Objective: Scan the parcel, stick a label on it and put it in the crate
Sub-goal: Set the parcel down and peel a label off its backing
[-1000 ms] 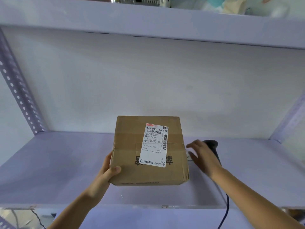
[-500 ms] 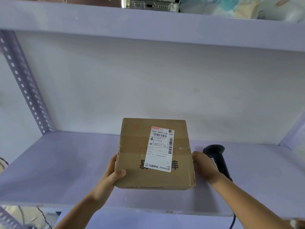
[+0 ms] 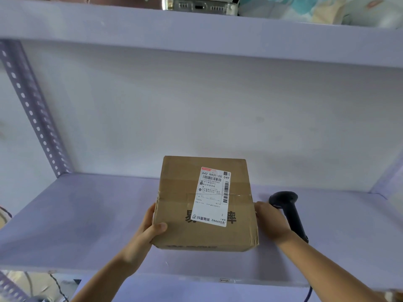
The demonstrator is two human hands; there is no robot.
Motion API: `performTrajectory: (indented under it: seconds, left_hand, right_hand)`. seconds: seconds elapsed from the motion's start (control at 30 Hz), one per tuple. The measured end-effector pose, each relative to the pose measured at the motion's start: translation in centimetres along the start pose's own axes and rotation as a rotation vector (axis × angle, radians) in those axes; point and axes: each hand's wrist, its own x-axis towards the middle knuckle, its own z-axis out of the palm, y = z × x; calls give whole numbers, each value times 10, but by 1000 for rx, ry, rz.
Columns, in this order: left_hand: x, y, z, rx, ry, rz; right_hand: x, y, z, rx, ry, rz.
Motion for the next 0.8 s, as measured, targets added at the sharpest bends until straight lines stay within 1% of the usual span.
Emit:
performTrajectory:
  seconds: [0.07,0.13,0.27,0.37,0.47,0.57,0.63,0.67,0.73,0.8]
  left_hand:
    - [0,0,0,8,-10,-4]
    - [0,1,-1,12,-11,-8]
    - [2,4,-2,16,-7,-38]
    - [4,8,-4,36,-16,-74]
    - [6,11,-7,32,-24,-101]
    - [7,16,-6,27,-64,-129]
    - [8,17,-6,-6,-71,-147]
    - [9,17,-6,-33,-67,-156]
    - [9,15,-6,-68,-61,-168]
    - [10,13,-6,-81,-56,-185]
  right_hand:
    - [-4,-2,-1,23,52,19]
    - [-4,-2,-2,12,65,33]
    - [-2,1,-1,-98,53,32]
    - [-2,7,-6,-96,122,69]
    - [-3,11,-16,-6,293,66]
    - [-10,6,-39,261,499,78]
    - [-15,-5,-58,397,619,79]
    - [-17,-13,-68,437,673,56]
    - [-23,-33,-85,460,788,-50]
    - [-31,-58,-95,419,818,-191]
